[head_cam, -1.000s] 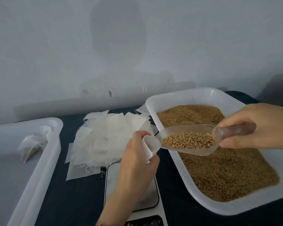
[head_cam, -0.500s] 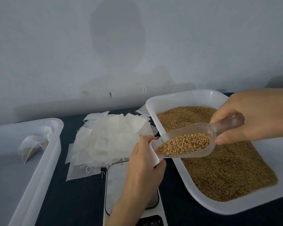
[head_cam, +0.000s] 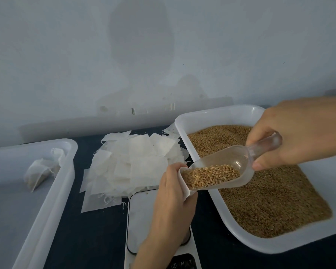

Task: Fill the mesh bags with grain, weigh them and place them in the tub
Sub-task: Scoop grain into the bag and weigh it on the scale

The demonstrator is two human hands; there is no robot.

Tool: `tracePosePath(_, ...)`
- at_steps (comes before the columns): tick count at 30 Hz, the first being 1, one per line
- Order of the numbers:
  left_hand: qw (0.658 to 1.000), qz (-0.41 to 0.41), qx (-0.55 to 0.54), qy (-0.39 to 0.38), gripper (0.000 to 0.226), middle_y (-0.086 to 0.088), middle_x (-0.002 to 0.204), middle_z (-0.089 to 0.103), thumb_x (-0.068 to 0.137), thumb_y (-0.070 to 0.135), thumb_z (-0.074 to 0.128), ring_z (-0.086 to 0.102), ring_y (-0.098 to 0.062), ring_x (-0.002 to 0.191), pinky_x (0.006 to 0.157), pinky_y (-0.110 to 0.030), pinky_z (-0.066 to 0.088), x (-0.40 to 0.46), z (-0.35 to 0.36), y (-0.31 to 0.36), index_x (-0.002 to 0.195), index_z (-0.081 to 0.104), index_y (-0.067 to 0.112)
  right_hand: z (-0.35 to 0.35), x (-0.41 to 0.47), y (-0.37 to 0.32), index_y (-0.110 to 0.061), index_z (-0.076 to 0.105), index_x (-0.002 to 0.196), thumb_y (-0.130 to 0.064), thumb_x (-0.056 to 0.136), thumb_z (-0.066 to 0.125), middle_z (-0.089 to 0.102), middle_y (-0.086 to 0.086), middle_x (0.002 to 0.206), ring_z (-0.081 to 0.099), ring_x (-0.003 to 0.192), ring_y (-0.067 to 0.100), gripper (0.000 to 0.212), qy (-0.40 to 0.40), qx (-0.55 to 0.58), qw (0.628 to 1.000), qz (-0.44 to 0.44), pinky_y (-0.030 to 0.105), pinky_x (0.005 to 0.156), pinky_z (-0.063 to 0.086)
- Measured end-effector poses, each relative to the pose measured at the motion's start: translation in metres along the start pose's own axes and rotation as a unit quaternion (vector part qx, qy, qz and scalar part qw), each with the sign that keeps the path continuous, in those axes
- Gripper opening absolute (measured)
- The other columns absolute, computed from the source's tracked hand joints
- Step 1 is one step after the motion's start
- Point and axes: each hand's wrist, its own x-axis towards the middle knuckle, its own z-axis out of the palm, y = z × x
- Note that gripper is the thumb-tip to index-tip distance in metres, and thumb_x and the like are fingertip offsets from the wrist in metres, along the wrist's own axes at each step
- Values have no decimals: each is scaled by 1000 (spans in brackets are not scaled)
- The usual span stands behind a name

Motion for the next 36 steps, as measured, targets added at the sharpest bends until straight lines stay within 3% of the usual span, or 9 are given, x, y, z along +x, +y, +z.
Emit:
tracePosePath(7, 1000, 1, -19, 12, 47, 8, 106, 53, 86, 0, 61, 51, -7, 94, 73, -8, 39, 0, -1, 3, 100, 36, 38, 0, -1, -3, -58, 63, 74, -74, 49, 49, 56, -46, 73, 57, 70, -15, 33, -13, -17, 1000, -1, 17, 65, 49)
tracePosePath(15, 999, -17, -43, 17, 44, 9, 97, 53, 87, 3, 60, 45, -4, 74, 65, -10, 37, 0, -2, -4, 102, 38, 38, 2, -1, -2, -61, 61, 82, -75, 48, 49, 68, -26, 80, 64, 74, -3, 38, 15, -7, 1000, 5, 30, 77, 55)
tracePosePath(20, 997, -32, -64, 28, 41, 7, 100, 56, 88, 5, 61, 52, -4, 88, 70, -10, 41, 1, -4, -6, 103, 40, 36, 5, 4, 2, -58, 64, 84, -77, 50, 48, 64, -35, 79, 60, 73, -10, 43, 9, -16, 1000, -4, 23, 72, 52)
tracePosePath(25, 969, -99, -205, 101, 21, 4, 82, 62, 86, 19, 60, 53, -3, 55, 48, -17, 46, -2, -17, -7, 98, 50, 33, 27, 7, 15, -49, 69, 88, -80, 54, 48, 68, -30, 85, 63, 80, -10, 51, -17, 95, 995, -24, 24, 78, 49)
tracePosePath(27, 954, -118, -225, 158, 21, 19, 80, 63, 87, 13, 60, 57, 0, 58, 50, -16, 49, -5, -25, -17, 99, 53, 29, 46, 11, 19, -43, 72, 85, -73, 56, 53, 71, -18, 79, 65, 72, -3, 46, 11, 200, 979, -34, 25, 71, 46)
tracePosePath(30, 953, -129, -194, 195, 27, 21, 82, 62, 86, 10, 65, 58, 3, 66, 57, -16, 50, -9, -35, -35, 99, 54, 30, 80, 20, 18, -37, 73, 84, -69, 55, 58, 68, -3, 71, 56, 56, 5, 46, 94, 333, 938, -26, 28, 65, 41)
tracePosePath(33, 969, -126, -135, 164, 33, 22, 84, 60, 82, 9, 69, 57, 4, 71, 58, -13, 48, -16, -37, -46, 97, 52, 34, 109, 34, 14, -38, 71, 79, -61, 71, 60, 69, -12, 72, 58, 57, 3, 27, 203, 350, 914, 15, 29, 66, 43)
tracePosePath(36, 972, -124, -123, 154, 35, 14, 86, 61, 80, 9, 71, 58, -1, 71, 58, -15, 49, -21, -39, -51, 95, 52, 34, 126, 45, 9, -42, 67, 80, -46, 81, 64, 68, -24, 74, 59, 64, -10, 5, 259, 366, 893, 49, 20, 62, 35)
